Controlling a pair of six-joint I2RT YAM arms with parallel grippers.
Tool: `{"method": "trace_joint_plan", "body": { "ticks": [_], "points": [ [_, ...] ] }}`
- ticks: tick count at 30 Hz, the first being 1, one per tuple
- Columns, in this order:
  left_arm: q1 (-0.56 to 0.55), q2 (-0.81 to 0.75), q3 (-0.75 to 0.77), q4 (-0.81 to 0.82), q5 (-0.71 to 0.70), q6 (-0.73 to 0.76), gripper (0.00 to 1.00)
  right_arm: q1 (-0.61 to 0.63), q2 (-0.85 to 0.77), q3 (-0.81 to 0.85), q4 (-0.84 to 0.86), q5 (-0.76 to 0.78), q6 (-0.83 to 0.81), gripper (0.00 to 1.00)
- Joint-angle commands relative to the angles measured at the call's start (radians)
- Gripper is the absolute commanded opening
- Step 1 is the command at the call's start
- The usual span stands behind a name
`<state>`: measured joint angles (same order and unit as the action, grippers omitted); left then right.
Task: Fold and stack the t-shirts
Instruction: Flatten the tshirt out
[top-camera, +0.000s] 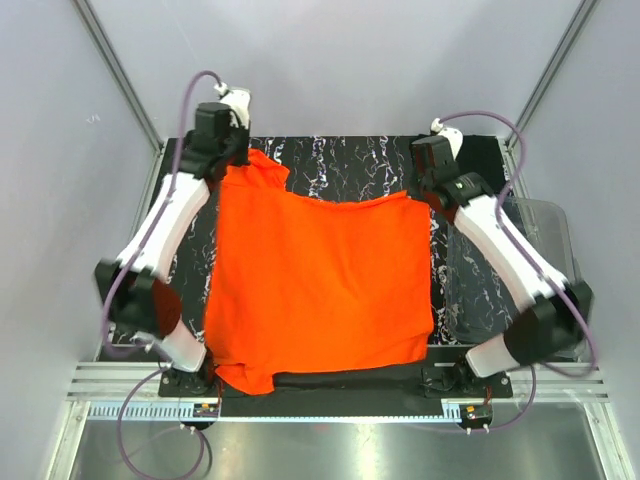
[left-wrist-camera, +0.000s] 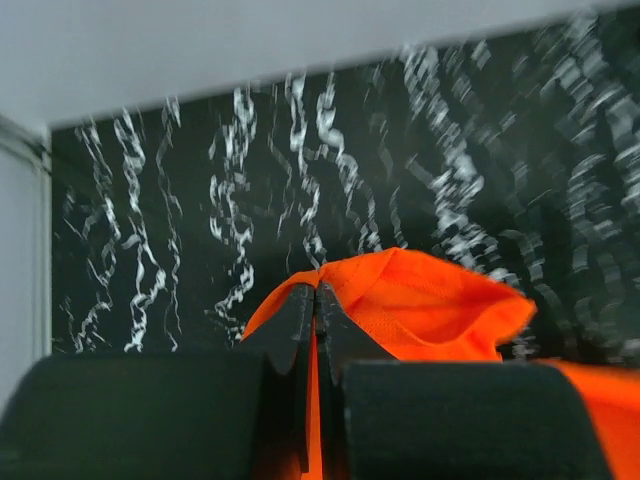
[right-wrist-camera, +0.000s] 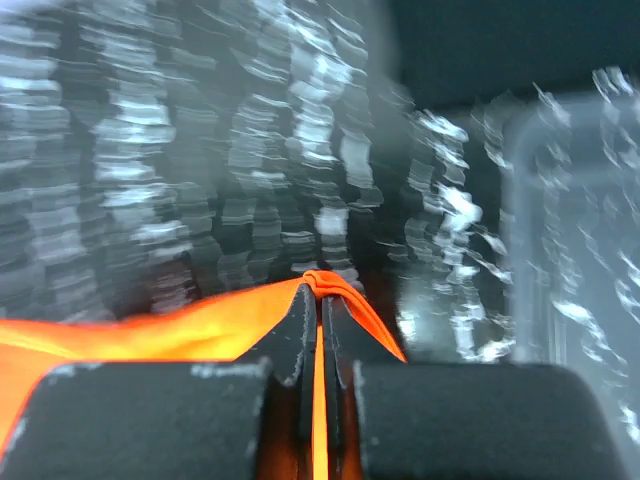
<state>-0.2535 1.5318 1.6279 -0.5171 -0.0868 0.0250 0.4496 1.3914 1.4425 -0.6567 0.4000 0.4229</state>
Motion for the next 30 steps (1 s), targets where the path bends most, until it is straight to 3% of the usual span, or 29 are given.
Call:
{"method": "trace_joint_plan", "body": {
  "ticks": [1,7,11,16,23,30],
  "points": [
    [0.039,0.14,0.024,0.181,0.004,0.069,0.0,-0.132,0.148,-0.028,0.124,-0.046,0.004,0.0],
    [0.072,0.535,0.277,0.221,0.036,0.03,0.0,-0.253,0.469,0.09,0.144,-0.127,-0.055,0.0],
    [0.08,0.646,0.374,0.226,0.111,-0.022,0.0,-0.287,0.589,0.148,0.141,-0.194,-0.078,0.0],
    [0.088,0.663,0.359,0.247,0.137,-0.074,0.0,-0.322,0.65,0.205,0.134,-0.246,-0.081,0.0],
    [0.114,0.535,0.205,0.249,0.153,-0.137,0.0,-0.341,0.669,0.256,0.042,-0.369,-0.082,0.0],
    [0.166,0.403,0.07,0.109,0.202,-0.233,0.0,-0.342,0.606,0.21,-0.044,-0.481,-0.033,0.0]
  ]
}}
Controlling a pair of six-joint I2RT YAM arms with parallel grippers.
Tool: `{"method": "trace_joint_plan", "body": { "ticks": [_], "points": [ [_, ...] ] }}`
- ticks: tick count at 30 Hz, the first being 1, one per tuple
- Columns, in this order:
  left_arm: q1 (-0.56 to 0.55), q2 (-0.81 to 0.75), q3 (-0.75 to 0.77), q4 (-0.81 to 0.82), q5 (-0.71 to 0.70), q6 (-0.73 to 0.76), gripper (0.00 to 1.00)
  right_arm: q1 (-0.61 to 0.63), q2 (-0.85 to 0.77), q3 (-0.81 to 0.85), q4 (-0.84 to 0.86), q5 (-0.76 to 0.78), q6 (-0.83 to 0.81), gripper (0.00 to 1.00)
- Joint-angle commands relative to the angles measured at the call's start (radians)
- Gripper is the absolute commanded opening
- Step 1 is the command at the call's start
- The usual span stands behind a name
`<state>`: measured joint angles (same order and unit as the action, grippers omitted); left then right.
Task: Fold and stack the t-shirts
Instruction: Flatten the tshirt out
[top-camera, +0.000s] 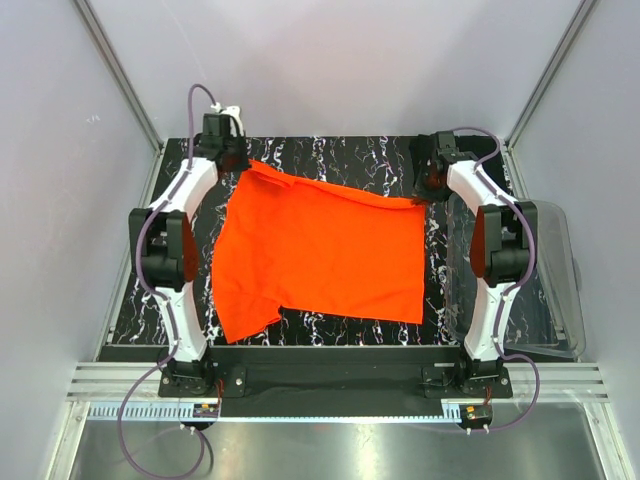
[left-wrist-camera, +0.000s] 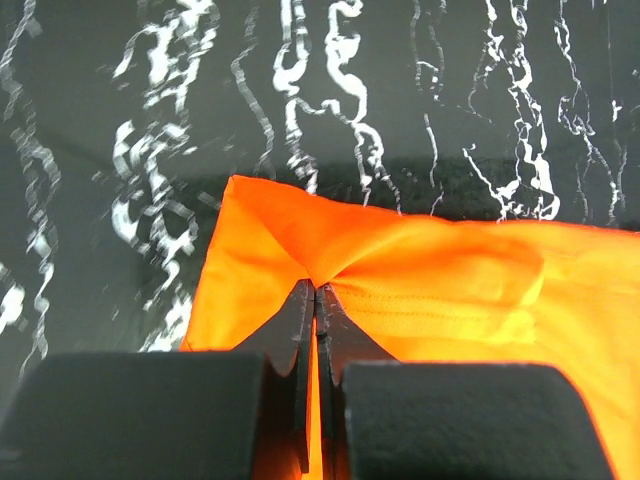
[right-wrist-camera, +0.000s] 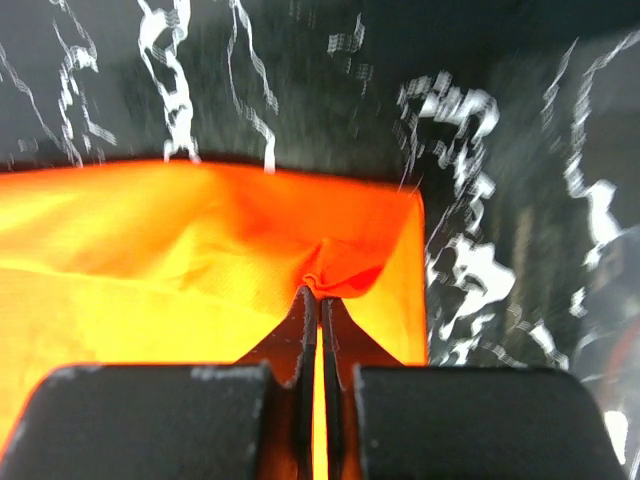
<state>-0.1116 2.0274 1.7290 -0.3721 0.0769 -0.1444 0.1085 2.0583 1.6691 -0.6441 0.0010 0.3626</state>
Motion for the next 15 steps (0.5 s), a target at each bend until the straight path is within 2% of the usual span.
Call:
{"method": "trace_joint_plan", "body": {
  "ticks": [1,5,15],
  "points": [
    [0.027,-0.099,-0.04,-0.048,0.047,-0.078,0.0,0.0,-0.067,-0.029,-0.057,-0.102,0.036,0.0],
    [0.035,-0.105,-0.059,-0.112,0.129,-0.155,0.0,-0.003,-0.093,-0.068,-0.065,-0.139,0.076,0.0],
    [0.049,-0.185,-0.149,-0.243,0.167,-0.227,0.0,-0.004,-0.154,-0.106,-0.095,-0.161,0.073,0.0]
  ]
}}
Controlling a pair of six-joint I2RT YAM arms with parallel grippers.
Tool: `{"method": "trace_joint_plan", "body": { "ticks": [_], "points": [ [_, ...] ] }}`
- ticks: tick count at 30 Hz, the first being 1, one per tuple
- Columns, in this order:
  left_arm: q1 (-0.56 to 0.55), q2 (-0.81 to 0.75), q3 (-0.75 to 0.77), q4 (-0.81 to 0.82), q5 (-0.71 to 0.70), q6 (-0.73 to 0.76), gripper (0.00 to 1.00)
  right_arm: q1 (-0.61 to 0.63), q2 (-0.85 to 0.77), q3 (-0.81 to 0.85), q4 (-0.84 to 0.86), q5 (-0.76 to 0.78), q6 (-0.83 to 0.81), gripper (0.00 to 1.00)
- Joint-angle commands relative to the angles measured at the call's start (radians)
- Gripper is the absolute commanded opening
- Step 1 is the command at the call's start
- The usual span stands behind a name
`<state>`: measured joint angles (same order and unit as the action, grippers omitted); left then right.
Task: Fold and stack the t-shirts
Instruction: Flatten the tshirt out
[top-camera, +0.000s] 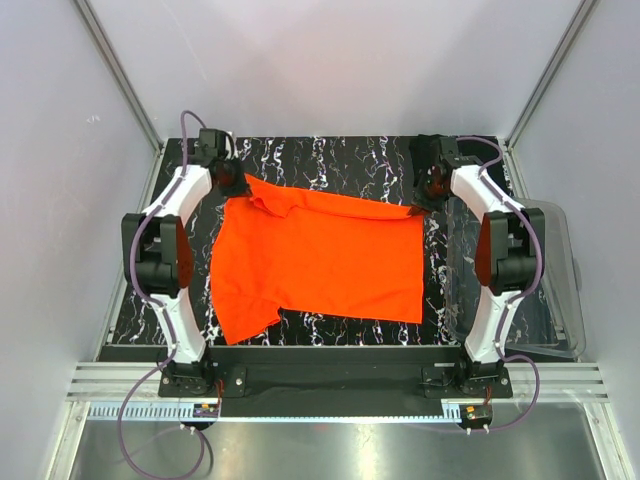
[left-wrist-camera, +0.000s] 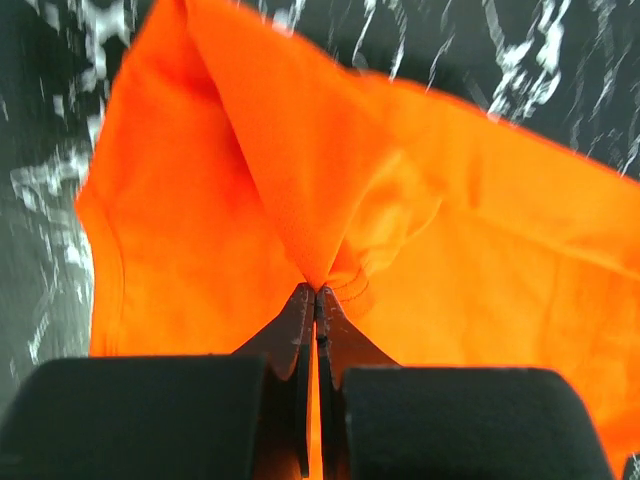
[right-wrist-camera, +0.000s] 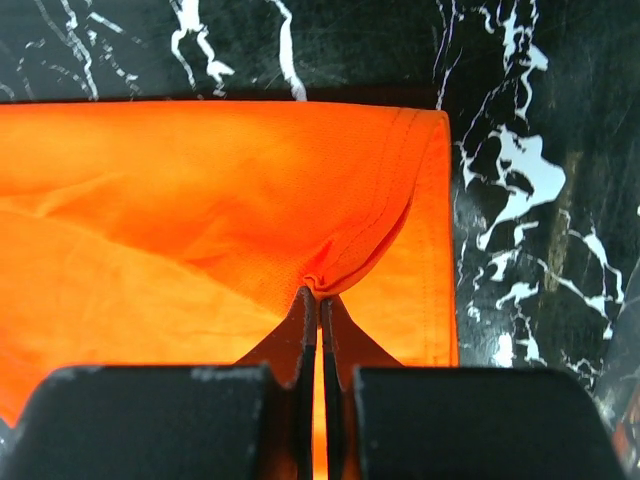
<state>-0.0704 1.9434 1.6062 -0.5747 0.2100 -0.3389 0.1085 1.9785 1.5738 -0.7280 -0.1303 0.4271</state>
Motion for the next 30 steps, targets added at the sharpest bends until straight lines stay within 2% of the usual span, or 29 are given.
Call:
{"method": "trace_joint_plan", "body": {
  "ticks": [1,6,10,19,22,26,29,30],
  "points": [
    [0.012,-0.11,-0.038,-0.048,0.025,-0.038,0.0,-0.003,-0.078,-0.014,-0.013,-0.029,0.004,0.0],
    [0.044,-0.199,-0.12,-0.066,0.008,-0.06,0.0,-0.004,-0.098,-0.037,-0.017,-0.038,-0.016,0.0],
    [0.069,-0.241,-0.089,-0.067,0.057,-0.069,0.0,-0.013,-0.107,-0.04,-0.021,-0.054,-0.016,0.0],
    [0.069,-0.339,0.248,-0.059,0.15,-0.098,0.0,-0.012,-0.295,0.04,-0.021,-0.071,0.001,0.0],
    [0.069,-0.438,0.31,-0.034,0.131,-0.083,0.0,-0.012,-0.378,0.098,-0.042,-0.107,0.012,0.0],
    [0.069,-0.613,0.377,-0.013,0.013,-0.034,0.0,-0.012,-0.492,0.135,-0.053,-0.143,0.024,0.0],
    [0.069,-0.799,0.313,0.06,-0.087,0.02,0.0,-0.013,-0.608,0.117,-0.053,-0.141,0.021,0.0],
    [0.069,-0.904,0.289,0.081,-0.109,0.031,0.0,-0.009,-0.672,0.112,-0.053,-0.141,0.021,0.0]
  ]
}}
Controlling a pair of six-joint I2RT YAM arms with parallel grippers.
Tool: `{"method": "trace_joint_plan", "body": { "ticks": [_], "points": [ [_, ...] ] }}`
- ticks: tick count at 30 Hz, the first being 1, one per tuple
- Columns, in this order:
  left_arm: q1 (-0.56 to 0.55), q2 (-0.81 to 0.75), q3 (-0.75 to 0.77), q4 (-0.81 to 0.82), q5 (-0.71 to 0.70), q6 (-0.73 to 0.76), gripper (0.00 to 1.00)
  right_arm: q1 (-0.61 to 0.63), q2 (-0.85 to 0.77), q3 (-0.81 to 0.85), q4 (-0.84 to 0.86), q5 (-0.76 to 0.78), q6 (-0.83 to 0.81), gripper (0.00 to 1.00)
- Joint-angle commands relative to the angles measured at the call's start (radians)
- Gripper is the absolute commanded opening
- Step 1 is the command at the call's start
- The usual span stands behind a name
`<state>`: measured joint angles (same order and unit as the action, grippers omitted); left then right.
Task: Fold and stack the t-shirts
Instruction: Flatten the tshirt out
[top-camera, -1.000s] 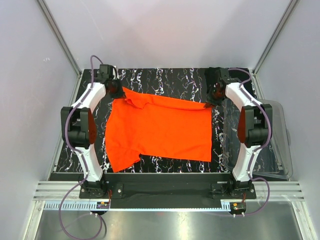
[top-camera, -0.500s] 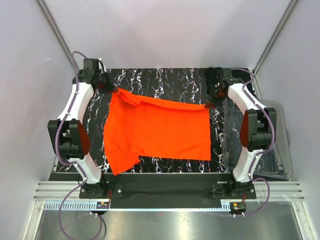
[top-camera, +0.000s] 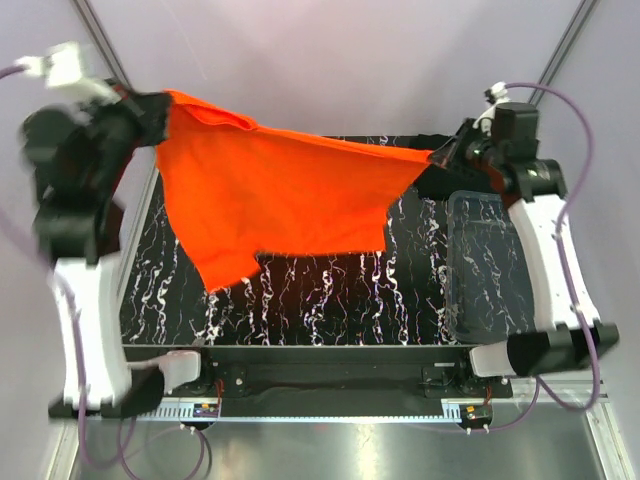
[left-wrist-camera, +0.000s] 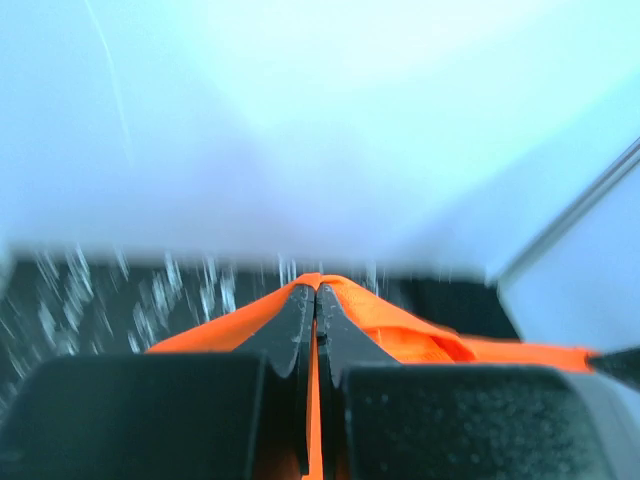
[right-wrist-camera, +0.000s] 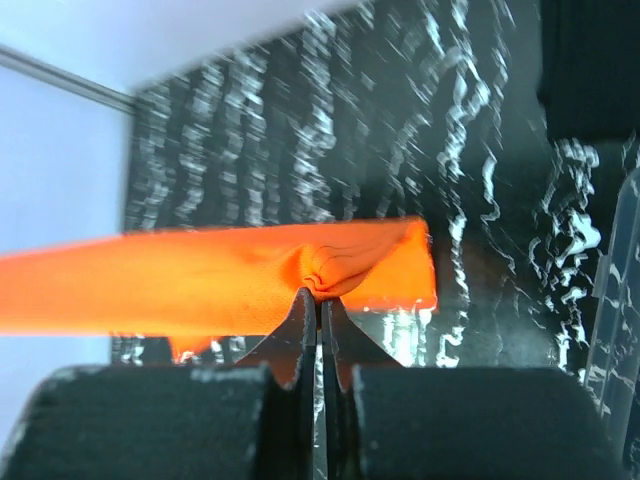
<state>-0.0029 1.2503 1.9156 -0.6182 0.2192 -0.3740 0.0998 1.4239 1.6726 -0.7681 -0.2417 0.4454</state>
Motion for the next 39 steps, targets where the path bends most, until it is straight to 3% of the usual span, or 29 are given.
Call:
{"method": "trace_joint_plan", "body": {
  "ticks": [1,4,9,16,19,21,27,31,33,35,39],
  "points": [
    [0.001,-0.257,-0.042,0.142,-0.168,0.087,0.0,0.001,-0.152,0.01,-0.013,-0.028,0.004,0.0],
    [0.001,-0.406,-0.076,0.155,-0.216,0.113,0.0,0.011,-0.264,0.018,-0.013,-0.022,0.013,0.0],
    [-0.003,-0.463,0.02,0.086,-0.26,0.132,0.0,0.012,-0.39,0.07,-0.013,-0.01,0.053,0.0],
    [-0.035,-0.411,0.149,0.058,-0.383,0.15,0.0,0.012,-0.376,0.182,-0.02,-0.008,0.124,0.0],
    [-0.048,-0.359,0.12,0.072,-0.377,0.153,0.0,0.012,-0.335,0.152,-0.022,0.007,0.134,0.0],
    [-0.055,-0.329,0.022,0.092,-0.362,0.162,0.0,0.012,-0.295,0.104,-0.005,0.018,0.141,0.0],
    [-0.055,-0.132,-0.353,0.216,-0.302,0.216,0.0,0.012,-0.113,-0.094,0.098,0.064,0.147,0.0],
    [-0.049,0.101,-0.558,0.397,-0.255,0.27,0.0,0.011,0.073,-0.16,0.167,0.105,0.116,0.0],
    [-0.036,0.291,-0.543,0.42,-0.257,0.252,0.0,0.012,0.2,-0.149,0.188,0.123,0.093,0.0],
    [-0.007,0.483,-0.454,0.419,-0.17,0.238,0.0,0.008,0.333,-0.096,0.19,0.131,0.076,0.0],
    [0.001,0.741,-0.262,0.397,-0.082,0.195,0.0,0.0,0.516,0.018,0.181,0.122,0.043,0.0]
  ]
}}
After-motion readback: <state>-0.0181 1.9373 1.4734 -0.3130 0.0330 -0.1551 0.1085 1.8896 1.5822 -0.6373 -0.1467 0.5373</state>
